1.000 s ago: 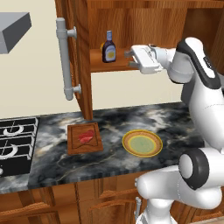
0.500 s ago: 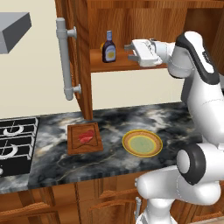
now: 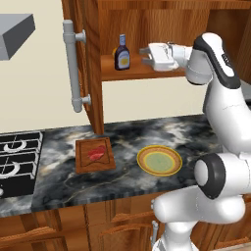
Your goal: Pick the steak from the plate and place it on the cutting board. Then pick the condiment bottle from the cabinet and place it next to the cutting board.
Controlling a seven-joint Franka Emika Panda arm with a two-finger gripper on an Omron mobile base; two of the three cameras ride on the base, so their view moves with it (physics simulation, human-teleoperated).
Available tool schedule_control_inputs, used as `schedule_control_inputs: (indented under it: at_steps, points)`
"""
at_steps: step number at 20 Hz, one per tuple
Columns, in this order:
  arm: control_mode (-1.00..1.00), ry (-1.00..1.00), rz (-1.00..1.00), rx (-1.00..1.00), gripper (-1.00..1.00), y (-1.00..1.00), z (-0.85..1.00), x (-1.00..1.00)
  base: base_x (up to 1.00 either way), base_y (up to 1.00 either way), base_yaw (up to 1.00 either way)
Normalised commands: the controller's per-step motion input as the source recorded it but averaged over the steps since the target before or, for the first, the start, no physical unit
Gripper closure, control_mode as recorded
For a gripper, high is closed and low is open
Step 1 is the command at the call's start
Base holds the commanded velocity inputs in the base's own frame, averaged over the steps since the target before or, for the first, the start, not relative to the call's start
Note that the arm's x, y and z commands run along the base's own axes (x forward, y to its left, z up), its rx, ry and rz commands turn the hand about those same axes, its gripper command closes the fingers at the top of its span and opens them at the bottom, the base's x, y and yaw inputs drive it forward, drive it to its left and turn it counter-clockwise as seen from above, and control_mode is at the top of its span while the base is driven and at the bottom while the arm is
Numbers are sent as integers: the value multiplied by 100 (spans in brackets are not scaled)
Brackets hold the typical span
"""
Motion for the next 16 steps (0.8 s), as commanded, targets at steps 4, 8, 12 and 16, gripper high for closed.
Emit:
schedule_control_inputs:
  at_steps: [4, 8, 12, 16]
  points:
    - [-100, 4, -2, 0, -100, -2, 0, 37, 0, 0, 0]
    - [-100, 4, -2, 0, -100, -1, 5, 35, 0, 0, 0]
    - [-100, 3, 0, 0, -100, 0, 13, 32, 0, 0, 0]
    - [-100, 1, 0, 0, -100, 0, 13, 26, 0, 0, 0]
